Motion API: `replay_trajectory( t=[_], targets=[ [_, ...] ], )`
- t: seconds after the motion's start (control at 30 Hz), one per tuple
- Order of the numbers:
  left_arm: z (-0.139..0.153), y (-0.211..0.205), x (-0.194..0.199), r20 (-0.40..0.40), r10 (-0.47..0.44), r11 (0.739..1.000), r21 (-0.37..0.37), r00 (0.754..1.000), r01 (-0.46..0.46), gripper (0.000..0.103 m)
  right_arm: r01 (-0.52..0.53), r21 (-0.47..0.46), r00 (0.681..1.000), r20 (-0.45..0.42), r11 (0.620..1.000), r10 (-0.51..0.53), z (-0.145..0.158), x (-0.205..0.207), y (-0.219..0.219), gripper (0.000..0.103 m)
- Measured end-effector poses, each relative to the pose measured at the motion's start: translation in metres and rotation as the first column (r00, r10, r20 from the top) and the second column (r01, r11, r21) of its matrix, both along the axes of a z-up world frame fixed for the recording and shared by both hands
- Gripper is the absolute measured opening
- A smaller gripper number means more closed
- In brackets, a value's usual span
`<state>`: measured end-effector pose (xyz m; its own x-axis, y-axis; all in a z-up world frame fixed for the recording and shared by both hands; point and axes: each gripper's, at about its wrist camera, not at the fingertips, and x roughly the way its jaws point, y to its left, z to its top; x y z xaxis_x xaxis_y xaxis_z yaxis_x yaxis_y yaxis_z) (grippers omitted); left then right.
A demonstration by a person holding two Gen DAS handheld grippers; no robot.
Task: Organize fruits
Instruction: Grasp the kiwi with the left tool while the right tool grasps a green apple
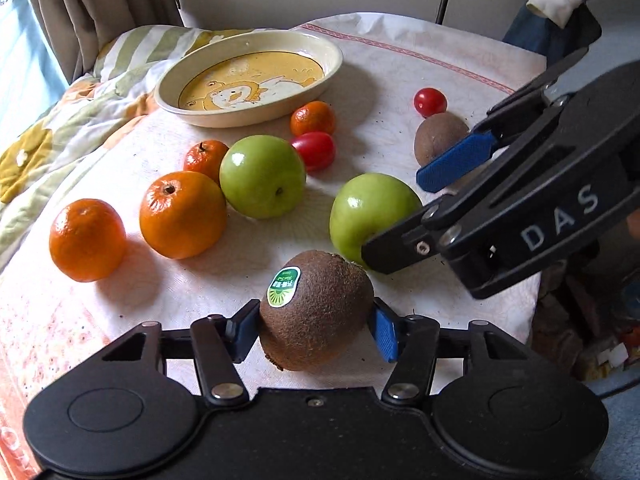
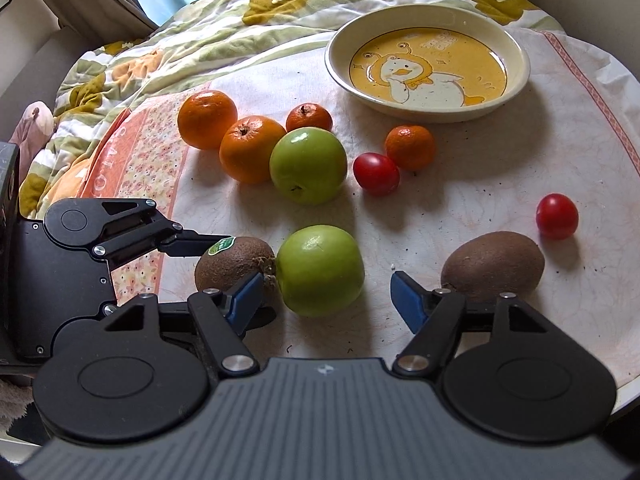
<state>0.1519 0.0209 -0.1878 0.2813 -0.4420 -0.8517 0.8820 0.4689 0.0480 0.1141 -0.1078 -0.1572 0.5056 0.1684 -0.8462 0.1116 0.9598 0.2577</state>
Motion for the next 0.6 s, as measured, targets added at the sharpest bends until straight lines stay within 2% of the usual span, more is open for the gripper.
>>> replay_trajectory(
  t=[0.2,0.6],
  targets=[
    [0.001,0.005,0.000,0.004,0.024,1.000,-0.009,1.000,-0.024,0.061,-0.001,0.004,1.000,-0.001,1.000,0.001,-0.002,0.001,0.004,0.085],
    [0.004,0.030,-0.003,-0.002,0.139,0.990,-0.007,0.990,-0.139,0.061,0.031,0.012,1.000,-0.001,0.999,-0.031,-0.009,0.008,0.003,0.076]
  ],
)
